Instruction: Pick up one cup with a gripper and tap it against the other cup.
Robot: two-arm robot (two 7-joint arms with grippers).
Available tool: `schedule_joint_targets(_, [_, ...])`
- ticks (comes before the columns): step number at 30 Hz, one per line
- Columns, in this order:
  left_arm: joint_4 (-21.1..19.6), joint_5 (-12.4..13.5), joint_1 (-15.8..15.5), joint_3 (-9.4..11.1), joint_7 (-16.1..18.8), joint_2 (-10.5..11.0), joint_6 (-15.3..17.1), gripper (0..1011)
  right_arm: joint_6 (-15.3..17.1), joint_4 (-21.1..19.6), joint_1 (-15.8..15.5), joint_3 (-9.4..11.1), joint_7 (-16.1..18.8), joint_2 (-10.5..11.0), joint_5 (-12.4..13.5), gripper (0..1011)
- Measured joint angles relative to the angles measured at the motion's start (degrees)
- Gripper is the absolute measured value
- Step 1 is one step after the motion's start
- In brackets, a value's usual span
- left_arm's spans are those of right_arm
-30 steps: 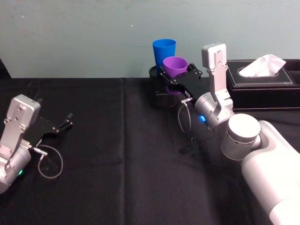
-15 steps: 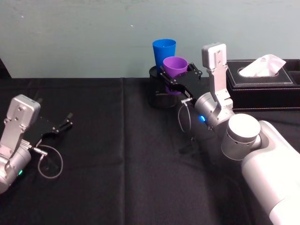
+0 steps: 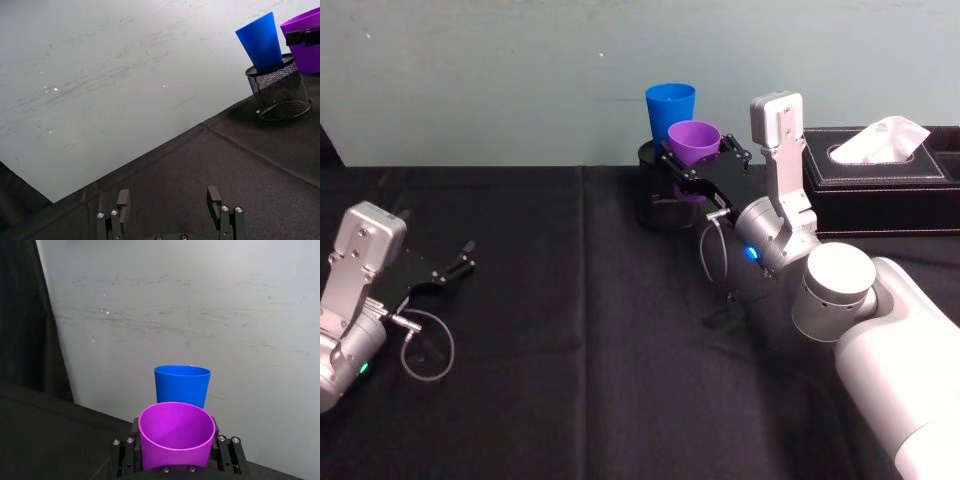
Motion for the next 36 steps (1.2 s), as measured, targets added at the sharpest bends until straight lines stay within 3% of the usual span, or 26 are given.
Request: schedule_joint_targets(36, [0.0,0.0,0.0,0.0,0.0,0.0,0.0,1000,0.0,0.0,0.0,0.0,0.0,0.0,0.0,751])
